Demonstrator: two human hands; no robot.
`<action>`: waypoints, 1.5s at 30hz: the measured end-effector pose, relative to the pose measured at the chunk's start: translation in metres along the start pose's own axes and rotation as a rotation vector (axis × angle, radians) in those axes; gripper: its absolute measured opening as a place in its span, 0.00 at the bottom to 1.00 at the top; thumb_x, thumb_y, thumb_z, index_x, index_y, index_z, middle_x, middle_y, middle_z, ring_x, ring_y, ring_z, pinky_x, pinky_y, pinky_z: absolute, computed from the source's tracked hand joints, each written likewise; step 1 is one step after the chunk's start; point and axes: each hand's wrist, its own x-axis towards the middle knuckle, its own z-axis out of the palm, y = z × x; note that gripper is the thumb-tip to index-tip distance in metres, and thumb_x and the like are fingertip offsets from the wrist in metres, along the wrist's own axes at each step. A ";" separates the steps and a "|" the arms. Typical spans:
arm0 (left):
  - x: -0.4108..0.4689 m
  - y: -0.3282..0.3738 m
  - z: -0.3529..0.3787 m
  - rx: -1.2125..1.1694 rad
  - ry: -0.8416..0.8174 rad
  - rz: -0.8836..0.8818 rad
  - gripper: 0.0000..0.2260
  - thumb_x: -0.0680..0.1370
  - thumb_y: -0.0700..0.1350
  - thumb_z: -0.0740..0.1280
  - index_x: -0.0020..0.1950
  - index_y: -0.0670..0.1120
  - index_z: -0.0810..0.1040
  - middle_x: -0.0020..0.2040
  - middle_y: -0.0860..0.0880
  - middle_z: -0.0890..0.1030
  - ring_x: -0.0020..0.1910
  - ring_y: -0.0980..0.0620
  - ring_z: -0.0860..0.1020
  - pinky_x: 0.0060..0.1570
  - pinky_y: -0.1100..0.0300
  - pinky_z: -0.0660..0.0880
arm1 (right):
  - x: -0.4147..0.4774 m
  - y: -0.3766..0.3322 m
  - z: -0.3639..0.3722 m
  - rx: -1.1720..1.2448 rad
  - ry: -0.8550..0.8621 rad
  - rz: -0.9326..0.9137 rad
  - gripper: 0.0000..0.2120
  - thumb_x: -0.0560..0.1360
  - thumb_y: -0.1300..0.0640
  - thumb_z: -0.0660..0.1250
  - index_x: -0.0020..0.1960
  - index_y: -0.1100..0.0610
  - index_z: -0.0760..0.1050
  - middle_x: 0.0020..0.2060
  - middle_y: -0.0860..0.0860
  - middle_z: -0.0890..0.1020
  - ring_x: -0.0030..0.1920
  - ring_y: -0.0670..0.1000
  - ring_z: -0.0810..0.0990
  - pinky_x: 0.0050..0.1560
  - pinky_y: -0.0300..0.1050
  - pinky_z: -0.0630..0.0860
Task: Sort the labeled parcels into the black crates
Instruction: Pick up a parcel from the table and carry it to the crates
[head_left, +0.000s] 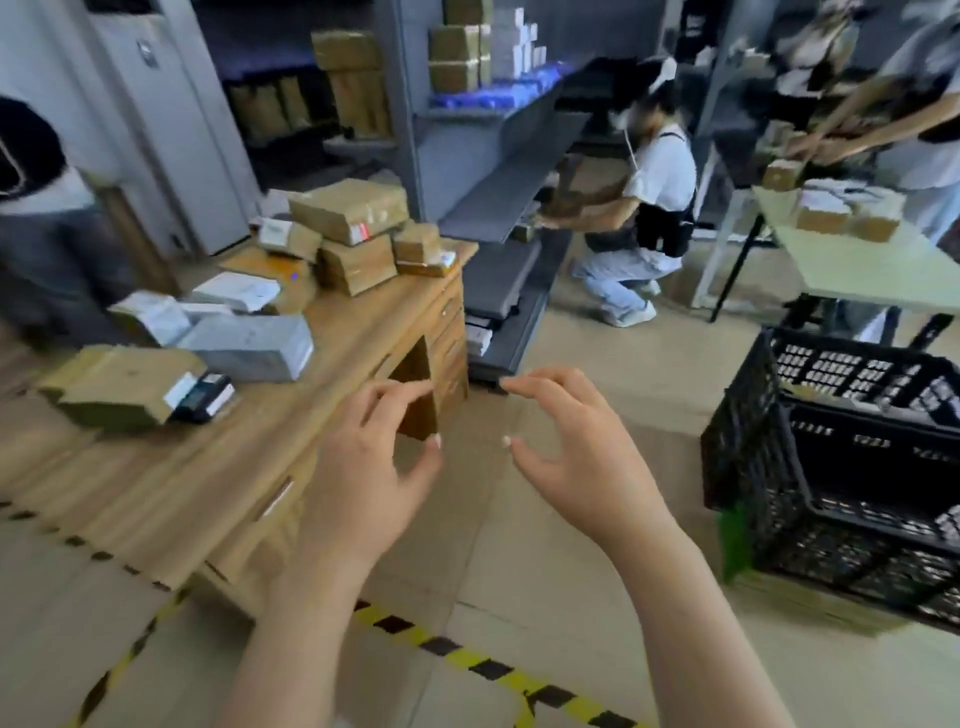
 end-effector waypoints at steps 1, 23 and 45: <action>0.004 -0.012 -0.005 0.017 0.019 -0.031 0.21 0.74 0.48 0.69 0.67 0.52 0.73 0.58 0.56 0.71 0.54 0.58 0.71 0.50 0.59 0.73 | 0.015 -0.006 0.011 0.009 -0.034 -0.025 0.22 0.74 0.56 0.70 0.67 0.47 0.72 0.60 0.42 0.71 0.63 0.43 0.70 0.61 0.32 0.64; 0.167 -0.208 0.005 0.197 0.294 -0.485 0.21 0.74 0.43 0.71 0.65 0.53 0.74 0.59 0.59 0.70 0.60 0.58 0.69 0.58 0.60 0.68 | 0.331 -0.006 0.190 0.187 -0.451 -0.474 0.26 0.75 0.55 0.70 0.71 0.45 0.68 0.69 0.42 0.67 0.70 0.41 0.64 0.64 0.30 0.59; 0.200 -0.463 -0.071 0.321 0.332 -0.892 0.22 0.71 0.43 0.73 0.65 0.51 0.75 0.62 0.52 0.73 0.62 0.53 0.69 0.61 0.63 0.63 | 0.493 -0.126 0.454 0.247 -0.776 -0.613 0.27 0.74 0.56 0.71 0.70 0.44 0.68 0.72 0.44 0.62 0.73 0.45 0.58 0.64 0.35 0.59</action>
